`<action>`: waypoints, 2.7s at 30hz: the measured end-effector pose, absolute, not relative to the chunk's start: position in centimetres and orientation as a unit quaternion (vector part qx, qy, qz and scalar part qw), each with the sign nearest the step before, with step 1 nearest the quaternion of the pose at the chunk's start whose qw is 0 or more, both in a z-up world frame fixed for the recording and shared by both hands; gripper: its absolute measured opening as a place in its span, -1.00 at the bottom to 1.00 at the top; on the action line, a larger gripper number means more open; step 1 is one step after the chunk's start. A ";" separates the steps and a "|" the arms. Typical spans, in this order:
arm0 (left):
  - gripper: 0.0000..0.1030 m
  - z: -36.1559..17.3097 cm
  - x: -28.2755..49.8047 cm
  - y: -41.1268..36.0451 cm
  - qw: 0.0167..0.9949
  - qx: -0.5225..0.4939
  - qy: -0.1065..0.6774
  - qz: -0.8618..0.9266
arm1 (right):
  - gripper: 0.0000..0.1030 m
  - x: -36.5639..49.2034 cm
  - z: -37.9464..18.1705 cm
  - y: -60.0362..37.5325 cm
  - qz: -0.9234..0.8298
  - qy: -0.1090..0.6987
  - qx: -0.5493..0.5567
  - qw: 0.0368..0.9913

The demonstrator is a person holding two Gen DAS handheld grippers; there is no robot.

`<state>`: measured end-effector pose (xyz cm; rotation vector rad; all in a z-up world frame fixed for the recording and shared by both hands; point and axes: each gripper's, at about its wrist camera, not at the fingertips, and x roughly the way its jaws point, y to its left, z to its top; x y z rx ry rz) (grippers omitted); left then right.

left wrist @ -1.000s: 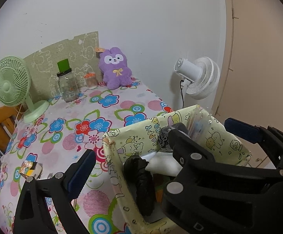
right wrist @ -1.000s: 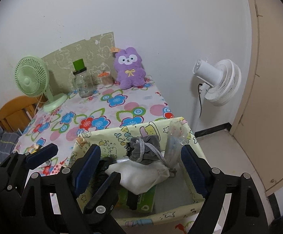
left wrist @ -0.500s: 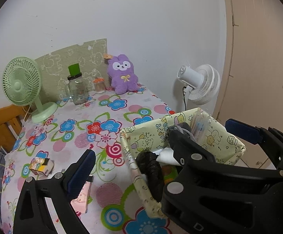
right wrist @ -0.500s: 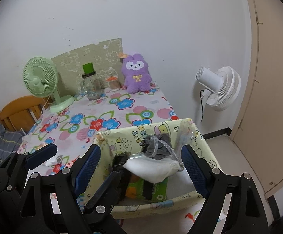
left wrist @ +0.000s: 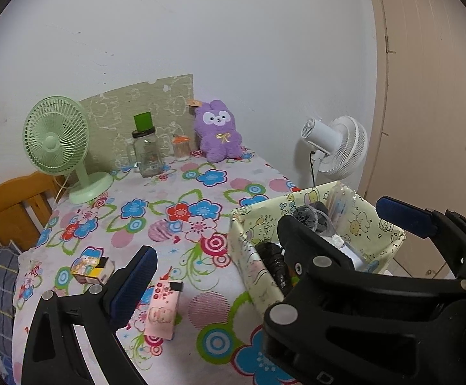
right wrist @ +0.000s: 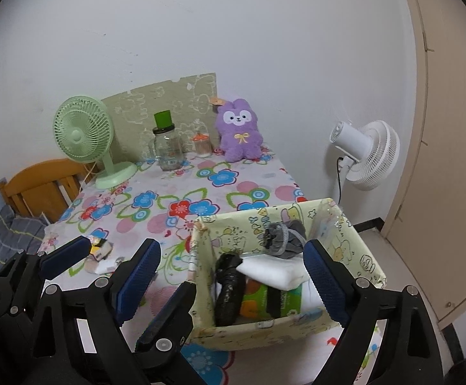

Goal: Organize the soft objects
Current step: 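Withdraw both tools from the yellow box back over the table, then lower the right tool onto the pink cat-printed packet and close on it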

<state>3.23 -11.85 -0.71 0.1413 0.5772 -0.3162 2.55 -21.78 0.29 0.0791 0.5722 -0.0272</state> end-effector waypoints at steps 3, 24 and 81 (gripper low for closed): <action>0.95 -0.7 2.9 -11.2 0.945 0.067 0.281 -0.153 | 0.84 2.4 0.3 -21.1 -0.013 0.281 0.037 0.959; 0.98 -2.0 2.4 -5.1 0.949 0.049 0.287 -0.120 | 0.86 2.3 -1.2 -15.1 0.008 0.289 0.031 0.957; 0.99 -13.0 10.8 3.1 0.902 0.033 0.425 -0.060 | 0.79 11.9 -13.6 -6.9 0.043 0.430 0.033 0.901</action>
